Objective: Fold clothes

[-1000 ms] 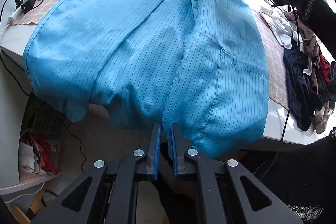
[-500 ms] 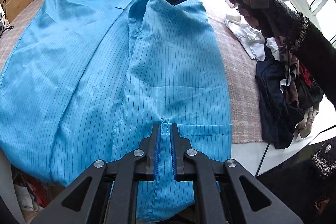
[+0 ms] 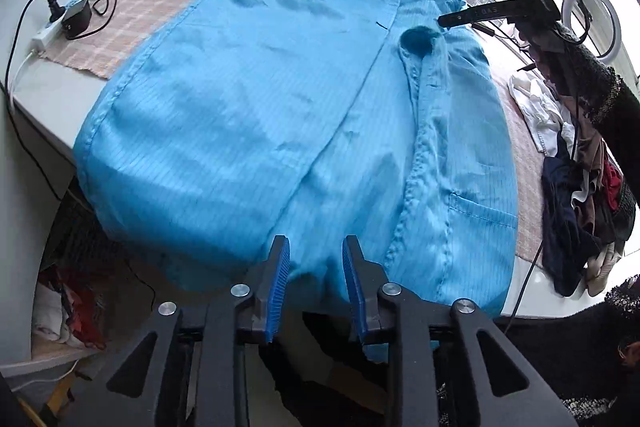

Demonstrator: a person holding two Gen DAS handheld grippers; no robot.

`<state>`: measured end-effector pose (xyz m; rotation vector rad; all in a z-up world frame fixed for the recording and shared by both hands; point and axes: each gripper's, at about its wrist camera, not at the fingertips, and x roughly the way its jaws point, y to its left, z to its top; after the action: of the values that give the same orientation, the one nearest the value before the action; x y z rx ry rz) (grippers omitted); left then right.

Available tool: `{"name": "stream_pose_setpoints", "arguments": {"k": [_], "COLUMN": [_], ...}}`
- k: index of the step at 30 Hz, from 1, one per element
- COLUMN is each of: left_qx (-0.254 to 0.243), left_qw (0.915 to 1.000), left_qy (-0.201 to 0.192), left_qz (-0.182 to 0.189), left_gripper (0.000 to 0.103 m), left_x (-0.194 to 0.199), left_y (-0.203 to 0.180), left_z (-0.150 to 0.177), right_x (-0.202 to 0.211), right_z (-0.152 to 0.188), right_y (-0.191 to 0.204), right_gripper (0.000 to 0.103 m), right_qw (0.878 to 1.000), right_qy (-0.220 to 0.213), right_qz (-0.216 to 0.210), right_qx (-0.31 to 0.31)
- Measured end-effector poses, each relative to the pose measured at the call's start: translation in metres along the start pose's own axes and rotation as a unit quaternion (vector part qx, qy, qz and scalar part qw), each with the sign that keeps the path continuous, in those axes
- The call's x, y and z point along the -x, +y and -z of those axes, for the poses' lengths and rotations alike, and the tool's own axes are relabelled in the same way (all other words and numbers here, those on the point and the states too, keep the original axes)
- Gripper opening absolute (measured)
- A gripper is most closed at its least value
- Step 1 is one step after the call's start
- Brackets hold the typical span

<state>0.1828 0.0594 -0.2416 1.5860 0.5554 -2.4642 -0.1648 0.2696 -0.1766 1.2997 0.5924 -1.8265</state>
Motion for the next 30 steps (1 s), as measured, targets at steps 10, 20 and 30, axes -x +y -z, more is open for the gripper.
{"name": "stream_pose_setpoints", "arguments": {"k": [10, 20, 30], "left_qx": [0.016, -0.072, -0.090], "left_qw": [0.9998, 0.9893, 0.9692], "left_qy": [-0.006, 0.015, 0.029], "left_qz": [0.005, 0.126, 0.227], "left_gripper": [0.037, 0.043, 0.041], "left_x": [0.001, -0.048, -0.056], "left_y": [0.155, 0.207, 0.214], "left_z": [-0.001, -0.037, -0.050], "right_x": [-0.012, -0.046, -0.055], "right_z": [-0.077, -0.102, -0.134], "right_y": [0.114, 0.172, 0.200], "right_gripper": [0.042, 0.042, 0.044], "right_qw": [0.999, 0.997, 0.995], "right_qy": [0.013, 0.065, 0.071], "right_qz": [-0.032, 0.009, 0.058], "right_qx": [0.032, -0.027, -0.030]}}
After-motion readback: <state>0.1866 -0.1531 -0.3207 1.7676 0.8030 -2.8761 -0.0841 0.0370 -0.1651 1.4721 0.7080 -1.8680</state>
